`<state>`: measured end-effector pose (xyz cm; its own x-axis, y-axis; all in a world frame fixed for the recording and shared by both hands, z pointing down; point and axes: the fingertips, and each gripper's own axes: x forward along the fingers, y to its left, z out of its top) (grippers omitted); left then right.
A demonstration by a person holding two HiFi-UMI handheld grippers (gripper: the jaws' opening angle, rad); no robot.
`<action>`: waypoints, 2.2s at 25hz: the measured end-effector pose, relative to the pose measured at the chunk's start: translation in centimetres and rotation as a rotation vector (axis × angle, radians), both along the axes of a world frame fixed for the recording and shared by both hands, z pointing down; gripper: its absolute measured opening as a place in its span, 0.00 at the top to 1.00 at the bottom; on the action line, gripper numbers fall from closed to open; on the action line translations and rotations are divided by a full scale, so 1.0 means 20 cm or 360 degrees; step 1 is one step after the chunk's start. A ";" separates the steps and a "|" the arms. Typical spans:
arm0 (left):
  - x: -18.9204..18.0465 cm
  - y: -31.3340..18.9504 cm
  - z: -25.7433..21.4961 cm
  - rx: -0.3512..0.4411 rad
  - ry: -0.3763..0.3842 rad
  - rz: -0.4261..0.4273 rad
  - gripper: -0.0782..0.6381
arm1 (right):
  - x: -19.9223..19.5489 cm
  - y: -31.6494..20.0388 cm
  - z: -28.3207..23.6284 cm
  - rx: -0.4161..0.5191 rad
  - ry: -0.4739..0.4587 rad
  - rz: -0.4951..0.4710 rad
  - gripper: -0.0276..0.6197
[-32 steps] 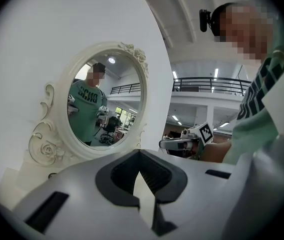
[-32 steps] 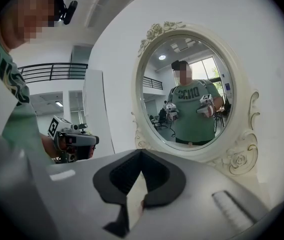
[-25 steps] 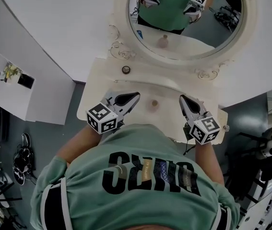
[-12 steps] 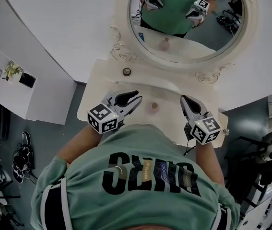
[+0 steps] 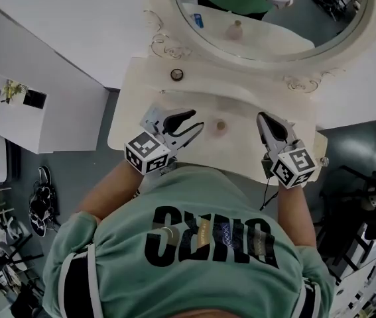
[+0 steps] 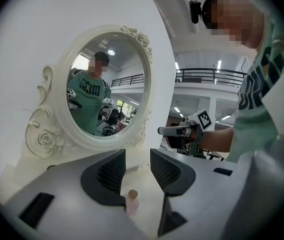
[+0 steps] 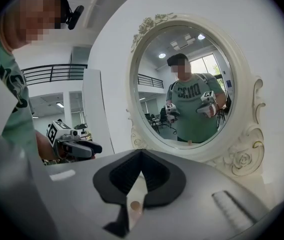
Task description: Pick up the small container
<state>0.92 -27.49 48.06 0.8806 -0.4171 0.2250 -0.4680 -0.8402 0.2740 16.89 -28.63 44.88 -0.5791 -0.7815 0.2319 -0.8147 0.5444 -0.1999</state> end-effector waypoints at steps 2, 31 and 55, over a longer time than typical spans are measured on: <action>0.03 -0.01 0.07 -0.0007 -0.0041 0.0022 0.69 | 0.00 -0.01 0.05 -0.0017 0.0001 0.0003 0.95; 0.44 0.00 1.01 0.0110 -0.0469 0.0397 0.65 | 0.07 -0.04 0.70 -0.0218 -0.0057 0.0033 0.95; 0.52 0.02 1.05 0.0278 -0.0430 0.0385 0.69 | 0.12 0.12 0.81 -0.0264 -0.0063 0.0075 0.95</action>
<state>11.37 -27.10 69.15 0.8769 -0.2572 0.4060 -0.2863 -0.9581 0.0114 19.36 -26.13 61.10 -0.5542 -0.7609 0.3376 -0.8281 0.4627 -0.3165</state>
